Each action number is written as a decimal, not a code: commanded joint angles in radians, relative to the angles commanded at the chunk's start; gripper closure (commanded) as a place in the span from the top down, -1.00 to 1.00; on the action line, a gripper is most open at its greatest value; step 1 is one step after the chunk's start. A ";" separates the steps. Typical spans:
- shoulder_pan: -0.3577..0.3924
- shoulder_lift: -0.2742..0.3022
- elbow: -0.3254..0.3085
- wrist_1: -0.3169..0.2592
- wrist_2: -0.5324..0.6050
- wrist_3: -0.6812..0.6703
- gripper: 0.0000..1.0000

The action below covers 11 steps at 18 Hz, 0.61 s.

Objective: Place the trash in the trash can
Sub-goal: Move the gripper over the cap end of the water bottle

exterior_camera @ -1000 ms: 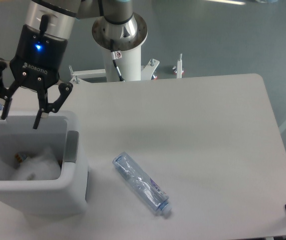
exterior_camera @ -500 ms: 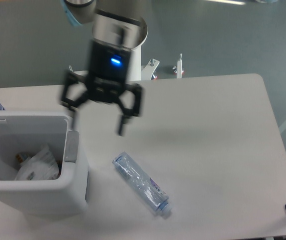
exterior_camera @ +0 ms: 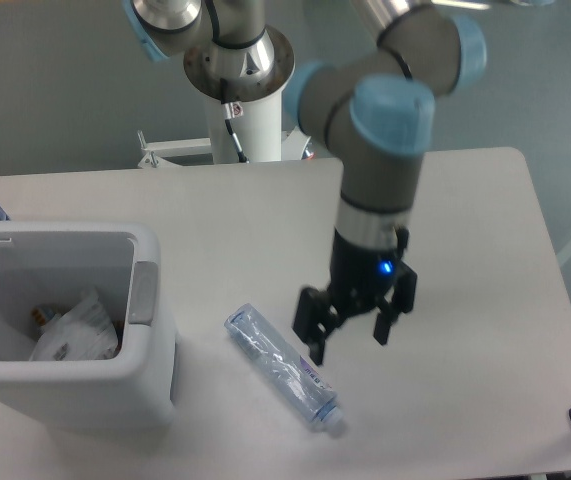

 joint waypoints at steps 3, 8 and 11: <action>-0.005 -0.041 -0.009 -0.002 0.017 -0.005 1.00; -0.029 -0.098 0.001 -0.003 0.025 -0.005 1.00; -0.046 -0.101 -0.006 -0.011 0.026 -0.006 1.00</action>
